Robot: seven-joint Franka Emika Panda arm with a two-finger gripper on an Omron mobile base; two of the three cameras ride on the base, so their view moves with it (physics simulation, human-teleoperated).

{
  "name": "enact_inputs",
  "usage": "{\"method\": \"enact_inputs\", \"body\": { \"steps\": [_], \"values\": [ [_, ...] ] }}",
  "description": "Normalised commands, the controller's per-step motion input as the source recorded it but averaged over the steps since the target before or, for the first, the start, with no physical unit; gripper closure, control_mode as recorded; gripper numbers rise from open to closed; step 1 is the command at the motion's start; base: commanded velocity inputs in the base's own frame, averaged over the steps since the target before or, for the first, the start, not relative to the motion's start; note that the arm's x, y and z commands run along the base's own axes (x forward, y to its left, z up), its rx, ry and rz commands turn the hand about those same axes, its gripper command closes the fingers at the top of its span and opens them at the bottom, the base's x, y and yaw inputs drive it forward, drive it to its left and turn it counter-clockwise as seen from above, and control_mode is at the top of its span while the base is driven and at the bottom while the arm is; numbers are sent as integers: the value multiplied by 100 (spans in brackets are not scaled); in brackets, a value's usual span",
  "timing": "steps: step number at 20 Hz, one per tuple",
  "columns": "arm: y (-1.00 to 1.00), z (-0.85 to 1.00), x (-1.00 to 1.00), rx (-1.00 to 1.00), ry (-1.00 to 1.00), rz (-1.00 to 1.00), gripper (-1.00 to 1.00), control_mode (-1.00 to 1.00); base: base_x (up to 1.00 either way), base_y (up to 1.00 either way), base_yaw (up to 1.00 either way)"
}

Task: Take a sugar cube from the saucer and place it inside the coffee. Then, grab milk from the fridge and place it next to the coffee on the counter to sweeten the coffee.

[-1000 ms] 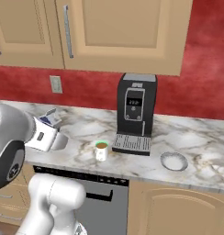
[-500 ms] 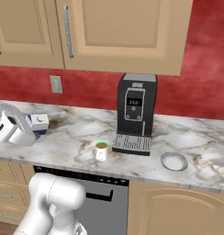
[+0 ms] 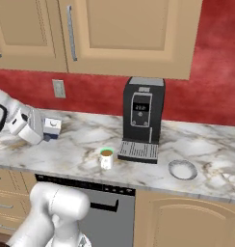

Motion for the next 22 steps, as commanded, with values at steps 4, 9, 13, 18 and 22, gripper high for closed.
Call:
{"method": "enact_inputs", "body": {
  "steps": [4, 9, 13, 18, 22],
  "values": [
    [0, -75, 33, -9, 12, -12, 100, -100, 0, 0, 0],
    [0, -67, 45, -7, 13, -7, 100, -100, 0, 0, 0],
    [0, -50, 63, -9, 9, -6, 100, -100, 0, 0, 0],
    [-4, -41, 46, -9, 8, -3, 100, -100, 0, 0, 0],
    [-32, -34, 4, -7, 1, 0, 100, -100, 0, 0, 0]
  ]
}}
